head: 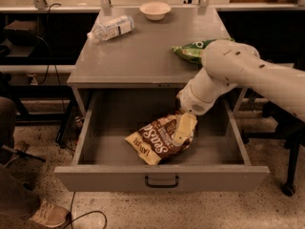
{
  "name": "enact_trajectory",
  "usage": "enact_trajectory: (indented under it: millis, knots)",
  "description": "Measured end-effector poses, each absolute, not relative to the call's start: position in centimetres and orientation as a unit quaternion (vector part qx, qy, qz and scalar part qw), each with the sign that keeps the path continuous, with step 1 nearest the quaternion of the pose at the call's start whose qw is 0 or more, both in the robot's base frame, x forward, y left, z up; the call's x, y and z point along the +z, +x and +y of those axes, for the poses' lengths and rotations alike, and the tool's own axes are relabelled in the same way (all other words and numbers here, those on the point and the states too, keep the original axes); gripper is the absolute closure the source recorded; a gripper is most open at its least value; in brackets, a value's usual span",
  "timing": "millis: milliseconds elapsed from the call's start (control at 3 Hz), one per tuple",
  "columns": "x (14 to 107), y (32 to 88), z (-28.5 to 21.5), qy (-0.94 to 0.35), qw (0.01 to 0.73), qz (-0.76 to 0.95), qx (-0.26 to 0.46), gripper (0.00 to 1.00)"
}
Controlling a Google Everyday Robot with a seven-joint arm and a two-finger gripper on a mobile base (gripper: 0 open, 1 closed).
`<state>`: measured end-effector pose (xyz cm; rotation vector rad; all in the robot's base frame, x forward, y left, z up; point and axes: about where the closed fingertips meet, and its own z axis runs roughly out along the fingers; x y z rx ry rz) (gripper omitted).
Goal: Pick brown chip bag from top drawer and place on counter
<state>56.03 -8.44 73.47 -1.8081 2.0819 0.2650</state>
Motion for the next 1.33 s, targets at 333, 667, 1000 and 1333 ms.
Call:
enact_trajectory:
  millis: [333,667,1000,1333]
  knots:
    - [71.2,55.9,-7.7,-0.629,0.176,0.747,0.124,0.00]
    - [70.1,56.1,-6.4,-0.631,0.176,0.743,0.137,0.00]
    - [69.1,56.5,-5.0,-0.646,0.175,0.731,0.132,0.00]
    - [68.3,57.0,-4.3,-0.663,0.184,0.717,0.111,0.00]
